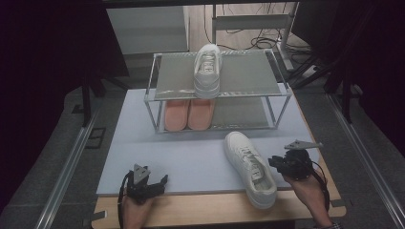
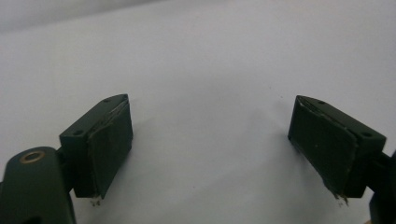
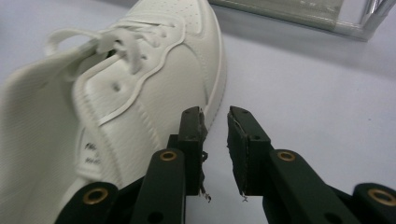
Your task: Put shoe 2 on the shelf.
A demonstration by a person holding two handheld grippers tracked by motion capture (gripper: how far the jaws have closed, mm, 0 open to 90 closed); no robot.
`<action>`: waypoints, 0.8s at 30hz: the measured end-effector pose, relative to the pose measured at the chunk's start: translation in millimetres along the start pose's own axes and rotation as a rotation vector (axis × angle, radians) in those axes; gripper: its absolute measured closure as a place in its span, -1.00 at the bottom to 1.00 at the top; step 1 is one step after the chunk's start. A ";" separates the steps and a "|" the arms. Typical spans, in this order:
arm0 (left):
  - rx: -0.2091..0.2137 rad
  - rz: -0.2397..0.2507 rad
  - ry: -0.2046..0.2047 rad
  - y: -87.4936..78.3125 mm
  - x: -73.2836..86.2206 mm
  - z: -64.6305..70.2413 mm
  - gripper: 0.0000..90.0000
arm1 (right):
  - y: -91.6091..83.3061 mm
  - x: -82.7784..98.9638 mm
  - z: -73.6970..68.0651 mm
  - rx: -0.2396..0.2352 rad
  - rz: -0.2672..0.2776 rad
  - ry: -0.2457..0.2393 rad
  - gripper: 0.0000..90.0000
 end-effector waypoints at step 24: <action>0.000 0.000 0.000 0.0 0.0 0.0 -0.69 | -19.1 -5.4 -30.9 -0.127 0.014 -0.038 0.23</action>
Point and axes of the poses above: each handheld gripper's, and its own axes: y roughly forward along the jaws, x roughly out of its underside, z roughly to its right, the point moved 5 cm from there along y, roughly forward along the jaws, and after that the axes turned 12 degrees about z, right-handed, at the moved point
